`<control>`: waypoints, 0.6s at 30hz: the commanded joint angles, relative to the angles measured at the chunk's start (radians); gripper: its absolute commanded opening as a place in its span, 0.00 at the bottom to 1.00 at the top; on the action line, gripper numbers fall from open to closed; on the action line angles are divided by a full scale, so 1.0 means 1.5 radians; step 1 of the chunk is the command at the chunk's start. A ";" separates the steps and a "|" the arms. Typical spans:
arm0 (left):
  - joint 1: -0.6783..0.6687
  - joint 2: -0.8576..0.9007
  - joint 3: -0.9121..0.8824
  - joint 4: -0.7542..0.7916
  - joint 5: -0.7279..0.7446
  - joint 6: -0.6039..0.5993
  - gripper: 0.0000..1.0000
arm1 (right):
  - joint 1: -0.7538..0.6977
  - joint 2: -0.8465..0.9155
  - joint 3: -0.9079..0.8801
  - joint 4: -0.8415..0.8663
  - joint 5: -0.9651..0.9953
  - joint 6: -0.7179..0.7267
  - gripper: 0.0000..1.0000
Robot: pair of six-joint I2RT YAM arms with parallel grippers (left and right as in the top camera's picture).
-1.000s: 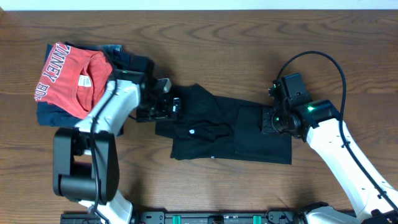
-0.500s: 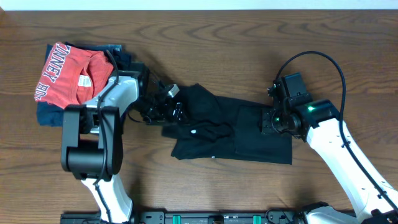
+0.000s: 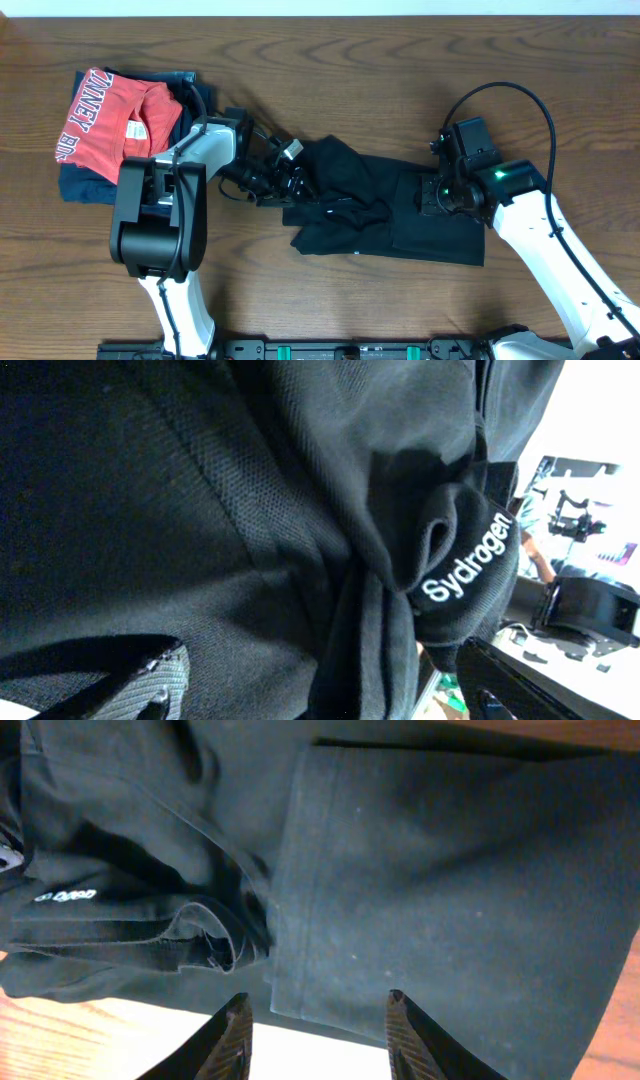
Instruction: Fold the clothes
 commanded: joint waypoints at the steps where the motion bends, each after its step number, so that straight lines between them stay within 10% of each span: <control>1: 0.032 -0.013 -0.012 -0.014 -0.009 -0.010 0.87 | -0.003 -0.003 0.007 0.021 -0.050 -0.058 0.39; 8: 0.083 -0.088 -0.011 -0.022 -0.076 -0.010 0.87 | 0.002 0.052 -0.002 0.077 -0.060 -0.053 0.11; 18: 0.085 -0.089 -0.014 0.046 -0.205 -0.089 0.97 | 0.004 0.244 -0.006 0.125 -0.090 -0.016 0.02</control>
